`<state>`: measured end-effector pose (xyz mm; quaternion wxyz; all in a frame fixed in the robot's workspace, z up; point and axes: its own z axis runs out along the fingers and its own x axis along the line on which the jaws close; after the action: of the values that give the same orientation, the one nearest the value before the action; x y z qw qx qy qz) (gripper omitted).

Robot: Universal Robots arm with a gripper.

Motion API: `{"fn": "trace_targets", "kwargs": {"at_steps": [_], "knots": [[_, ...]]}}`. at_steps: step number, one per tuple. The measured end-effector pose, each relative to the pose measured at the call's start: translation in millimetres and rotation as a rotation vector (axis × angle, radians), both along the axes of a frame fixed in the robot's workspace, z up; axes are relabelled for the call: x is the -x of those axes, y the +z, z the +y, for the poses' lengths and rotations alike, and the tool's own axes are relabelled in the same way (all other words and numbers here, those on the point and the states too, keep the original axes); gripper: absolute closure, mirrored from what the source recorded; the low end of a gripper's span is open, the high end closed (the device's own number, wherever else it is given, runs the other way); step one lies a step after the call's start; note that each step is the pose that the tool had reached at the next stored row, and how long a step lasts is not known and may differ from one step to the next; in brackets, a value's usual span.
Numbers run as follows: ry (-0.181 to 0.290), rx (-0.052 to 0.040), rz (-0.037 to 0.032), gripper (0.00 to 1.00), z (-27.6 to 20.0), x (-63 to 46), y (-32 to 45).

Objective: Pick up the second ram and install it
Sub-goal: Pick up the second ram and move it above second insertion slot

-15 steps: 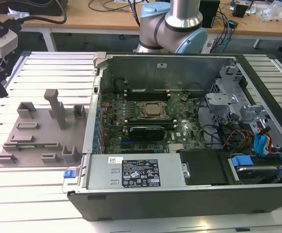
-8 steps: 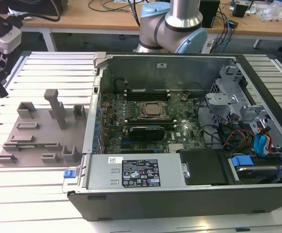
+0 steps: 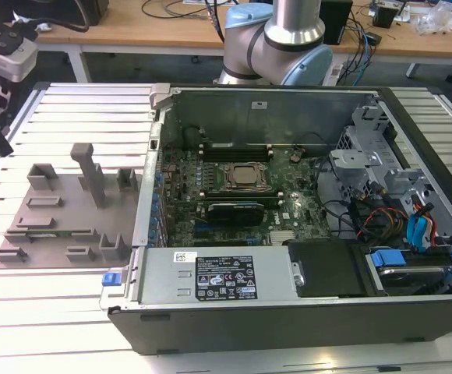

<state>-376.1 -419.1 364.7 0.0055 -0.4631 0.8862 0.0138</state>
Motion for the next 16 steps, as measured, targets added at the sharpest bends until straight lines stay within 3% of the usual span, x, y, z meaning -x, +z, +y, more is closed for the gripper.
{"fn": "trace_targets", "kwargs": {"at_steps": [5,16], "knots": [[0.072,0.0,0.0,0.9,0.0,0.0,0.0],[0.178,0.0,0.0,0.9,0.0,0.0,0.0]]}}
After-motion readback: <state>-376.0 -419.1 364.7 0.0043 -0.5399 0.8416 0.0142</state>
